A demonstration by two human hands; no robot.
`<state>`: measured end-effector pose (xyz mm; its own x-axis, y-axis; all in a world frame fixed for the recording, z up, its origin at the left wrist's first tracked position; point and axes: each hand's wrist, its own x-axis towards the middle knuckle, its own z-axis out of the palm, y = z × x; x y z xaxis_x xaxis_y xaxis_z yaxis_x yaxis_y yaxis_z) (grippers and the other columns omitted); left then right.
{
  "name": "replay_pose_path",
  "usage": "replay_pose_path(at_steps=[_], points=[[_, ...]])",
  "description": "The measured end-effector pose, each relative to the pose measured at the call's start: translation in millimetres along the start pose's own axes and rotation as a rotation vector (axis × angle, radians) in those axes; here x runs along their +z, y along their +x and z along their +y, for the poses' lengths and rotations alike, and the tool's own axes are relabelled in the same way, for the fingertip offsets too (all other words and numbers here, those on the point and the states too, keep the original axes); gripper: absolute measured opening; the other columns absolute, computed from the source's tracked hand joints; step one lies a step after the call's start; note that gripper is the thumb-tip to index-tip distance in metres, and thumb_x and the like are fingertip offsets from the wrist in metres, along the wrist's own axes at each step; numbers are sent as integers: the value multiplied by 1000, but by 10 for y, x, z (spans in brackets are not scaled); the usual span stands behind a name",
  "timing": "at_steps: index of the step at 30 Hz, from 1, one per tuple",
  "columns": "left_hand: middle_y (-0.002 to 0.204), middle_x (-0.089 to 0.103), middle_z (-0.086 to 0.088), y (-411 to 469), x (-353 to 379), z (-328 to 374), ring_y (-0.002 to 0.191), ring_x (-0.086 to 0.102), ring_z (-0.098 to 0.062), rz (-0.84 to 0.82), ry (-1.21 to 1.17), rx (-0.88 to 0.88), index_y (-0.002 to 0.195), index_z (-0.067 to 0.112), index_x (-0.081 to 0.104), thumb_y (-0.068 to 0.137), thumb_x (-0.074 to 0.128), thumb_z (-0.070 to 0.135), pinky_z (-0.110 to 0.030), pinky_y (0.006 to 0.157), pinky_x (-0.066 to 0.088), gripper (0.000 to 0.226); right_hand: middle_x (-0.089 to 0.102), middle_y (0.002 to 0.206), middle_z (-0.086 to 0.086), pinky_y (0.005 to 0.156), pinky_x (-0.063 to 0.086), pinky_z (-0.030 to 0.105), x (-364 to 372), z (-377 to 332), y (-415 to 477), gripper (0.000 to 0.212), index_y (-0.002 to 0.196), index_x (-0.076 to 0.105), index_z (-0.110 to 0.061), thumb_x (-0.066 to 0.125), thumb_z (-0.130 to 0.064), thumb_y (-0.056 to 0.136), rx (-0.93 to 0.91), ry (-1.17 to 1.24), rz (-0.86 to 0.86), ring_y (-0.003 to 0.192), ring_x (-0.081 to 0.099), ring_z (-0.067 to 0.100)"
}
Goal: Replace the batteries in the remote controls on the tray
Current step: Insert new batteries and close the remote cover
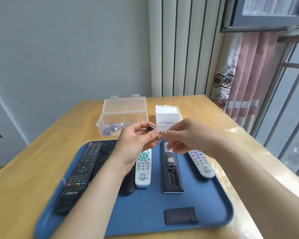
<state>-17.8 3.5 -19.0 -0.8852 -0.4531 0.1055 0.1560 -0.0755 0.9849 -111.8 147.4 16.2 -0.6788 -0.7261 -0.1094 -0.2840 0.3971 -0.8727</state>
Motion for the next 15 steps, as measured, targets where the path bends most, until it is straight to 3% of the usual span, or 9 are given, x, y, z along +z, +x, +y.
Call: replay_pose_path(at_steps=[3, 5, 7, 10, 15], points=[[67, 66, -2, -21, -18, -18, 57, 63, -11, 41, -158, -66, 87, 8, 63, 88, 64, 4, -16, 53, 53, 5, 73, 87, 9, 69, 54, 33, 151, 35, -134, 45, 97, 66, -7, 53, -50, 95, 35, -716, 72, 72, 65, 22], [67, 64, -4, -42, -21, -36, 58, 62, -11, 55, -243, -101, 88, 7, 63, 89, 62, 4, -16, 54, 54, 3, 62, 85, 2, 66, 45, 32, 308, 77, -218, 47, 92, 55, -12, 51, -59, 91, 23, -974, 69, 81, 56, 24], [69, 62, -5, -61, -3, -58, 61, 61, -13, 69, -327, -130, 88, 6, 63, 90, 61, 5, -17, 54, 55, 3, 47, 79, -1, 66, 38, 30, 456, 94, -262, 45, 90, 44, -15, 53, -59, 90, -11, -1054, 47, 88, 53, 25], [72, 62, -8, -69, 46, -86, 64, 60, -15, 99, -485, -176, 88, 4, 63, 91, 60, 7, -20, 56, 56, 5, 49, 89, 5, 65, 36, 31, 569, 94, -243, 42, 91, 36, -12, 59, -47, 89, -54, -1105, 96, 94, 56, 28], [72, 61, -10, -77, 58, -115, 67, 62, -20, 109, -663, -258, 86, 3, 60, 96, 55, 15, -21, 53, 56, 16, 35, 82, 1, 66, 39, 30, 494, 44, -204, 46, 100, 42, -11, 62, -49, 84, 58, -981, 75, 94, 55, 28]])
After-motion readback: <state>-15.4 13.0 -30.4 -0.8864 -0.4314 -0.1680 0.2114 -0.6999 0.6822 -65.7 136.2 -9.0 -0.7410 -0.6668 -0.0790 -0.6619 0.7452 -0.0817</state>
